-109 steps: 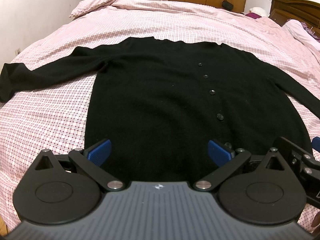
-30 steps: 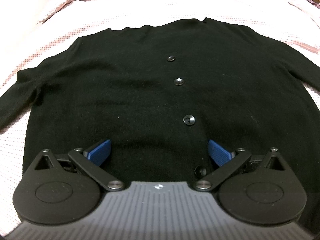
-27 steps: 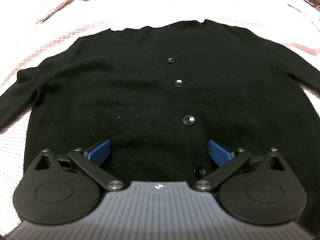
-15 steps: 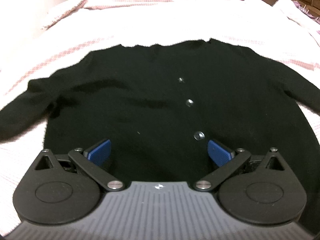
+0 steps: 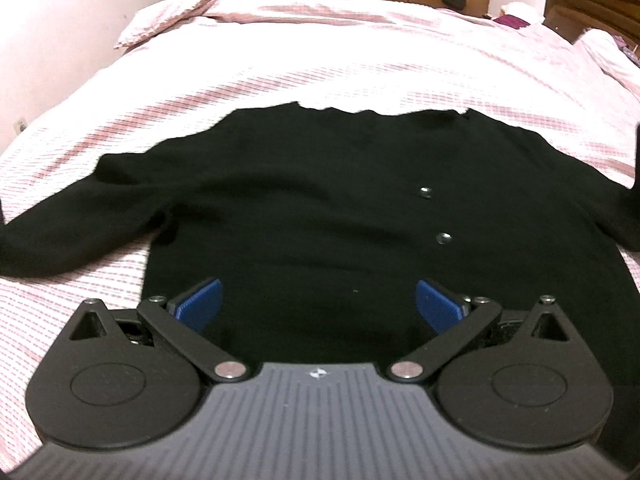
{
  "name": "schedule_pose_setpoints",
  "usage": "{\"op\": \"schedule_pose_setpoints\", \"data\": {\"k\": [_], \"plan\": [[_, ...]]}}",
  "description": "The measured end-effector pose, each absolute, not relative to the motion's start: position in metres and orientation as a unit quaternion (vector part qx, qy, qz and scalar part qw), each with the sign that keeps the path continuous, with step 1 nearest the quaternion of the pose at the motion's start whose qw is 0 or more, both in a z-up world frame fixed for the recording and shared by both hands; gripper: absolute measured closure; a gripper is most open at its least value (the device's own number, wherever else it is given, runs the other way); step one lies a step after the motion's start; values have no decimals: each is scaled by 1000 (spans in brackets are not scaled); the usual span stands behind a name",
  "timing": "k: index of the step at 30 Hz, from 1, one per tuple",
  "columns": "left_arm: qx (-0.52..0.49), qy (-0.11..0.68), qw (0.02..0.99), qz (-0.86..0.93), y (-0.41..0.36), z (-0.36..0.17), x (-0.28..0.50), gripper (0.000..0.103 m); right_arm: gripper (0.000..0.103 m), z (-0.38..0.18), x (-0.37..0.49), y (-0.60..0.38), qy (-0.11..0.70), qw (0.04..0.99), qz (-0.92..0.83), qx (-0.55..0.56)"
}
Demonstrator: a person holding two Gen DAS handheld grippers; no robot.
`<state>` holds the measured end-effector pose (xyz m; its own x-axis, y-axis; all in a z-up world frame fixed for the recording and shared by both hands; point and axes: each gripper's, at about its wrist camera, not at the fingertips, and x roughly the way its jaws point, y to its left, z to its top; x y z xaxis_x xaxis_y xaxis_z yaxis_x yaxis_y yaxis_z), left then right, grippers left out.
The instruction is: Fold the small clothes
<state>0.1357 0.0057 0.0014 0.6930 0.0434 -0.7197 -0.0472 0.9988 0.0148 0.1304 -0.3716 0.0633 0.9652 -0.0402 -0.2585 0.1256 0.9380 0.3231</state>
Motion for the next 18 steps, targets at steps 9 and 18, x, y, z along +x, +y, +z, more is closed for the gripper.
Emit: {"op": "schedule_pose_setpoints", "data": {"k": [9,18], "plan": [[-30,380,923,49,38,6,136,0,91,75,156,-288,127,979,50,152],[-39,381,921,66,61,-4,134,0,91,28,180,-209,195,964,121,132]]}}
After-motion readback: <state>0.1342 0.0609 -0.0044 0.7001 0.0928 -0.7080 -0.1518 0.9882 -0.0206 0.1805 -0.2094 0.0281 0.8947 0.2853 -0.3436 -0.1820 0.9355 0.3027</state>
